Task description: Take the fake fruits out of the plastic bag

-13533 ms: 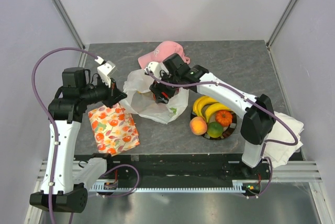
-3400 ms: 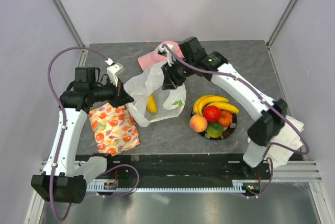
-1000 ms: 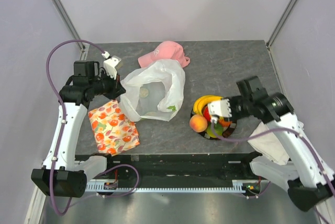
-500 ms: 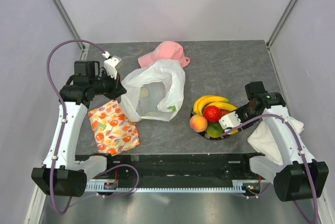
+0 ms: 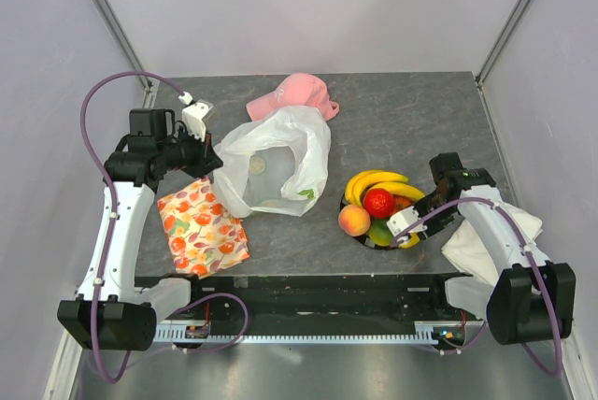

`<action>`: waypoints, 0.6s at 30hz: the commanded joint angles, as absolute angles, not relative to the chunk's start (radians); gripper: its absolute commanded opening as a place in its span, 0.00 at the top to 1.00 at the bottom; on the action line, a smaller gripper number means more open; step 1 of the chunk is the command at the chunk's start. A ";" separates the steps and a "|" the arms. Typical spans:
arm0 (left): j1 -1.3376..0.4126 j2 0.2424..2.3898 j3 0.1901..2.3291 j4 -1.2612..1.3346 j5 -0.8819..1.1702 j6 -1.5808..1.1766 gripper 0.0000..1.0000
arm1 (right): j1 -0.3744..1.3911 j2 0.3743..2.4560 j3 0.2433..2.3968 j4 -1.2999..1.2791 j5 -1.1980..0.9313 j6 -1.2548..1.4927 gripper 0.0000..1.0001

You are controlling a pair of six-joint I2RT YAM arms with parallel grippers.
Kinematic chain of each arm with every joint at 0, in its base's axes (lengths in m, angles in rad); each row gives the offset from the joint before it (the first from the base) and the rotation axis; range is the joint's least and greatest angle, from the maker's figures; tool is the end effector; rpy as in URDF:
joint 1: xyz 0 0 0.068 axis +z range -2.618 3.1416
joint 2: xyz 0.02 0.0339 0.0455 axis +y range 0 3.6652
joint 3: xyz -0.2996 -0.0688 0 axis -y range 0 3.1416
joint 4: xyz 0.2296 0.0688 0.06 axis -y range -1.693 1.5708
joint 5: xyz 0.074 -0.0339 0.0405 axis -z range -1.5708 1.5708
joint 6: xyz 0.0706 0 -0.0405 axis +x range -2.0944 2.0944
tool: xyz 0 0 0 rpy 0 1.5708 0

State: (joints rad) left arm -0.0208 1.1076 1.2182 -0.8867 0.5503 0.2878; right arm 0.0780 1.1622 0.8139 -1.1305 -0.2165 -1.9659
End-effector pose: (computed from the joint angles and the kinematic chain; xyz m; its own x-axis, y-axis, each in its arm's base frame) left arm 0.2027 -0.0411 0.3725 -0.5606 0.2537 -0.7883 0.5736 0.8056 -0.1487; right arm 0.1487 0.0268 0.2241 0.4705 -0.8674 -0.1621 -0.8794 -0.4458 -0.1671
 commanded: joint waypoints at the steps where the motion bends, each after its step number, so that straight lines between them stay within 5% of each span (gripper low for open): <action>1: -0.015 1.115 1.239 -0.882 0.558 0.271 0.98 | 0.074 1.181 0.816 -1.083 -0.278 -2.079 0.86; 6: -0.014 1.131 1.246 -0.881 0.568 0.267 0.98 | 0.074 1.180 0.801 -1.066 -0.288 -2.088 0.57; 18: -0.014 1.132 1.235 -0.880 0.583 0.265 0.98 | 0.074 1.146 0.767 -1.046 -0.259 -2.085 0.32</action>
State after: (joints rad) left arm -0.0181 1.1351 1.2182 -0.8875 0.5541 0.2878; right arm 0.0757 1.1713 0.7746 -1.0431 -0.2379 -1.9717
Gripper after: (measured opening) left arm 0.029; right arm 0.621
